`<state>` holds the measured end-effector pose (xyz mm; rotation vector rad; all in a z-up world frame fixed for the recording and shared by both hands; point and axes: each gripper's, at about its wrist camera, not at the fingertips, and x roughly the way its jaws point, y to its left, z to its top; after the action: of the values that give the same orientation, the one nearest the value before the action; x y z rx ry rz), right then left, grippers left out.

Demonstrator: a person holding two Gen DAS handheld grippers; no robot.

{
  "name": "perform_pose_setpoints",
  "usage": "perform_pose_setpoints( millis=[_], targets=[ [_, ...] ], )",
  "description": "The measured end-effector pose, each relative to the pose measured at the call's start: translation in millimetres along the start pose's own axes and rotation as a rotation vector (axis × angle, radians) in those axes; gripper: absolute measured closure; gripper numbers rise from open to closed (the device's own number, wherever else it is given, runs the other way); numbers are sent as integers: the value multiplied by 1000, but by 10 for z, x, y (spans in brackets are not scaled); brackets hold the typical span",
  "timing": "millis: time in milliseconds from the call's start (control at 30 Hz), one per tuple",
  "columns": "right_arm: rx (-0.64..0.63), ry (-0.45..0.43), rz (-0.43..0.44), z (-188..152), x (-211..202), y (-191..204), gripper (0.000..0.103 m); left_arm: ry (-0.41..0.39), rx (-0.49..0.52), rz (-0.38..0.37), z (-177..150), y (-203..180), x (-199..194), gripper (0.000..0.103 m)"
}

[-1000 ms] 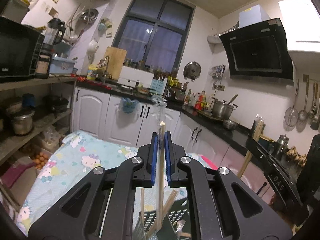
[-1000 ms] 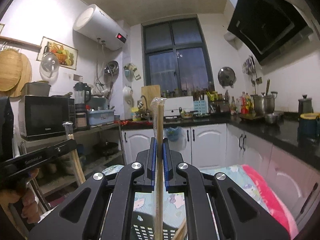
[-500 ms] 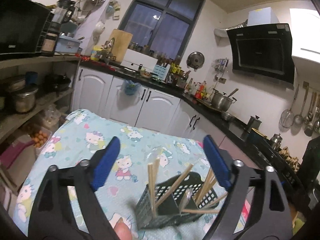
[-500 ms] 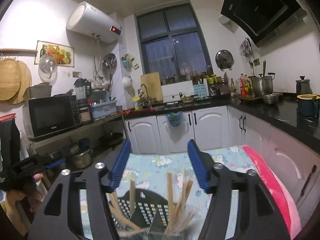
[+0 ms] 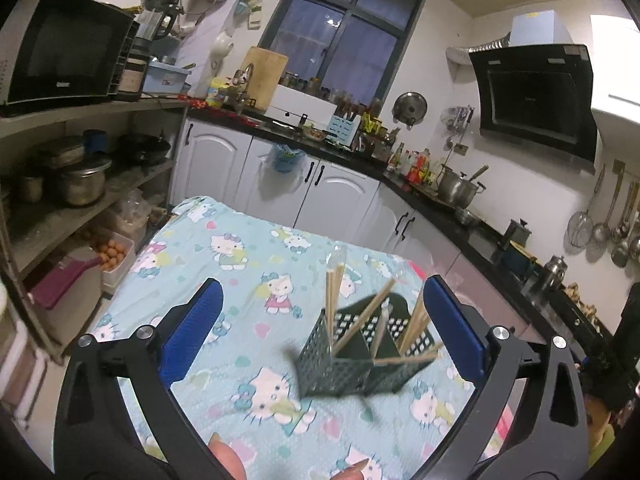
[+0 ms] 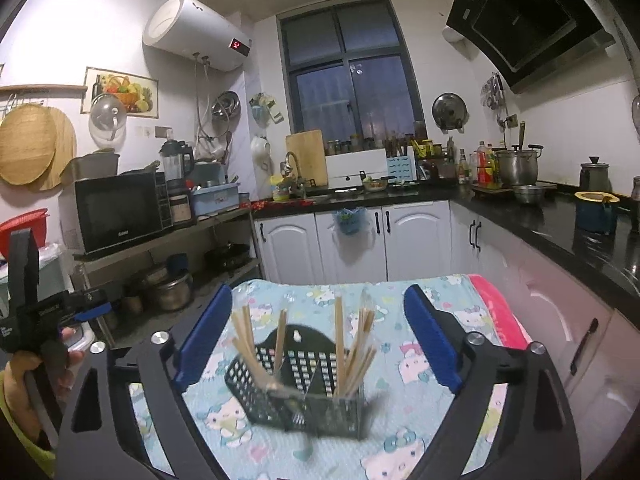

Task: Organize utensils

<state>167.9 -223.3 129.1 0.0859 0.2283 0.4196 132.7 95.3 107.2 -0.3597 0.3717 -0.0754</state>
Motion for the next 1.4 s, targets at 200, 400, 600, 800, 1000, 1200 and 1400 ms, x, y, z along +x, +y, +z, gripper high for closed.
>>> perform_pose_setpoints(
  millis=[200, 400, 600, 800, 1000, 1200, 1400],
  targets=[
    [-28, 41, -28, -262, -279, 81, 8, 44, 34, 11, -274, -70, -159, 11],
    [-51, 147, -41, -614, -357, 176, 7, 145, 97, 35, -713, -191, -171, 11],
    [-64, 251, -64, -991, -329, 247, 7, 223, 114, 71, -1128, -230, -131, 11],
    [-95, 256, -89, -1335, -376, 296, 7, 189, 136, 111, -1370, -280, -145, 11],
    [-162, 196, -95, -1563, -494, 380, 7, 127, 155, 107, -1455, -329, -217, 11],
    [-169, 117, -113, -1585, -569, 398, 7, 63, 167, 101, -1498, -371, -287, 11],
    [-143, 95, -128, -1592, -591, 358, 7, 61, 187, 89, -1529, -428, -284, 11]
  ],
)
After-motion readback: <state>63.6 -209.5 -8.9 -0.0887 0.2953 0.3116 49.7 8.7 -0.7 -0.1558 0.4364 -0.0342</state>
